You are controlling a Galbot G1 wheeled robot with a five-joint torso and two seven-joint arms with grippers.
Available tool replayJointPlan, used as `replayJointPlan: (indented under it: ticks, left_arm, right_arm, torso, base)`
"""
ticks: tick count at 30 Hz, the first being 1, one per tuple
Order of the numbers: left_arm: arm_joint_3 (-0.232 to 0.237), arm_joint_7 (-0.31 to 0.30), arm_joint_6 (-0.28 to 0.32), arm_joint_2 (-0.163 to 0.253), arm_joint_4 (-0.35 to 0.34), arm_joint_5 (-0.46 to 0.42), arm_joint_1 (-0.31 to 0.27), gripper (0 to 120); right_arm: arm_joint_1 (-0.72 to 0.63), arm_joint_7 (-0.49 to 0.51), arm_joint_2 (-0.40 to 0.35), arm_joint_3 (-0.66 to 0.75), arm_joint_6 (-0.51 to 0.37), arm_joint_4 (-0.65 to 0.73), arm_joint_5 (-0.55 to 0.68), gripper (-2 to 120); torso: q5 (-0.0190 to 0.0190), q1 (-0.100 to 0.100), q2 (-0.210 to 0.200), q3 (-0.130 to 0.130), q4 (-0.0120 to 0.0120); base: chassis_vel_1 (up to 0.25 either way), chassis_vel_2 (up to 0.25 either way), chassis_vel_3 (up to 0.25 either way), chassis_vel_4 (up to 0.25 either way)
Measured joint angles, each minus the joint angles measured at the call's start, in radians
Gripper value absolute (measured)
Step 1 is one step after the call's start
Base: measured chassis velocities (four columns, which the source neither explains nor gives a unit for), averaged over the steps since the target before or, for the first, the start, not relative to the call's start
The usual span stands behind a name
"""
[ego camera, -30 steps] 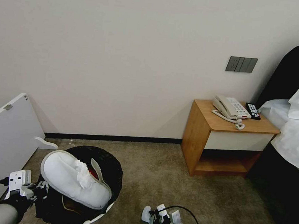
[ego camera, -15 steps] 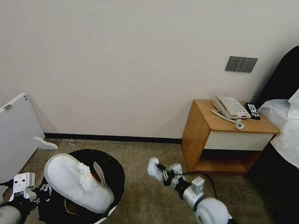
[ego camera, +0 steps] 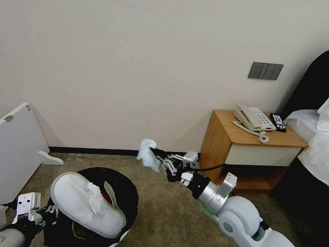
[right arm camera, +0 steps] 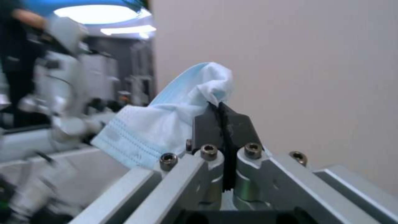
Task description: Pick up the trash bin, then pick up the garbage from the floor and place it into the trash bin.
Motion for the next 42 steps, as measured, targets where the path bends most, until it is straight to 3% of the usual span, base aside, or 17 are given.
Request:
replayJointPlan:
  ticks: [7, 12, 21, 33, 37, 39, 42]
  left_arm:
    - [-0.002, 0.0, 0.0, 0.003, 0.0, -0.001, -0.002, 3]
    - [-0.003, 0.0, 0.0, 0.004, -0.002, -0.001, -0.004, 3]
    - [-0.014, 0.0, 0.0, 0.008, -0.009, -0.004, -0.008, 3]
    - [-0.015, -0.001, 0.0, 0.014, -0.014, -0.012, -0.015, 3]
    - [-0.017, -0.002, 0.0, 0.016, -0.015, -0.016, -0.017, 3]
    - [-0.018, -0.004, 0.0, 0.017, -0.016, -0.018, -0.017, 3]
    - [-0.018, -0.004, 0.0, 0.017, -0.016, -0.018, -0.016, 3]
  right_arm:
    - [0.143, -0.008, 0.006, -0.123, 0.002, 0.013, 0.099, 0]
    - [0.249, 0.015, 0.02, -0.287, -0.035, -0.014, 0.157, 0]
    - [0.255, 0.074, 0.022, -0.416, -0.097, -0.081, 0.123, 0]
    - [0.215, 0.094, 0.002, -0.464, -0.124, -0.147, 0.055, 0]
    - [0.212, 0.102, -0.003, -0.471, -0.132, -0.151, 0.048, 7]
    - [0.207, 0.121, -0.01, -0.476, -0.152, -0.152, 0.037, 19]
    - [0.203, 0.127, -0.013, -0.476, -0.156, -0.153, 0.032, 28]
  torso:
    - [0.0, 0.0, 0.0, 0.0, 0.0001]
    - [-0.0001, 0.0, 0.0, 0.0, 0.0001]
    - [0.0, 0.0, 0.0, 0.0, 0.0001]
    - [0.0, 0.0, 0.0, 0.0, 0.0]
    - [0.0, 0.0, 0.0, 0.0, 0.0]
    - [0.0, 0.0, 0.0, 0.0, 0.0]
    - [0.0001, 0.0, 0.0, 0.0, 0.0]
  base:
    - [0.0, 0.0, 0.0, 0.0]
    - [0.0, 0.0, 0.0, 0.0]
    - [0.0, 0.0, 0.0, 0.0]
    - [0.0, 0.0, 0.0, 0.0]
    - [0.0, 0.0, 0.0, 0.0]
    - [0.0, 0.0, 0.0, 0.0]
    - [0.0, 0.0, 0.0, 0.0]
